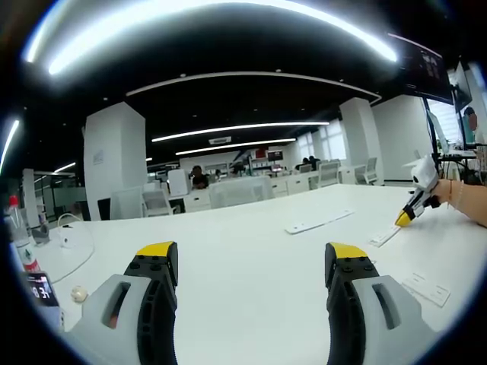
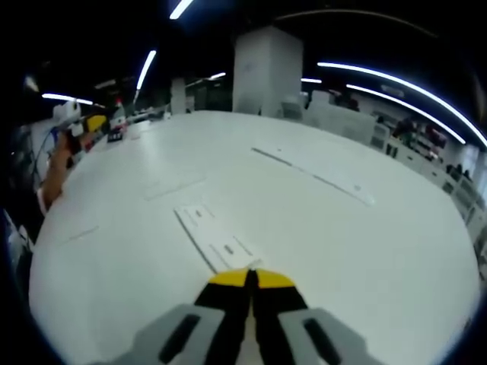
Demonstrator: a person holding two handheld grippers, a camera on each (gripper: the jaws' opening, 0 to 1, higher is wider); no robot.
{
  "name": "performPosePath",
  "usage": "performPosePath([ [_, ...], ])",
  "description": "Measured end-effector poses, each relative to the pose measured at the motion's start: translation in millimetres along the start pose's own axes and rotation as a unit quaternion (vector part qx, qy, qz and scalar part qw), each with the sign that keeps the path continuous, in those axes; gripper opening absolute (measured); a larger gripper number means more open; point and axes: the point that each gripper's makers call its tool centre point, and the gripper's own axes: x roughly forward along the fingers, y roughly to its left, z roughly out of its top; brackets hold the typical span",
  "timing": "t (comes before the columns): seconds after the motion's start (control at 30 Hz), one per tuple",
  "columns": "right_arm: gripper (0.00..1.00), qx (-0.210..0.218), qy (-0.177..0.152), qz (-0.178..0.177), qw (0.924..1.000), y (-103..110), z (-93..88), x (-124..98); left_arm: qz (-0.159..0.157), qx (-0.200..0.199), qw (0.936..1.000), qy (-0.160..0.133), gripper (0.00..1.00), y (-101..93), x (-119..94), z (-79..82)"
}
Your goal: Locate the socket holder cover, grip the socket holder cover, clip it into the socket holder slot.
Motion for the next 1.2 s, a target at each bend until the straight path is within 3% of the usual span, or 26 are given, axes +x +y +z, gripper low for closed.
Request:
performPosePath([
  [1.2, 0.05, -0.009, -0.005, -0.013, 0.9999, -1.7, 5.7, 4.7, 0.004, 0.000, 1.0000, 0.002, 0.78, 1.5, 1.4, -2.8],
])
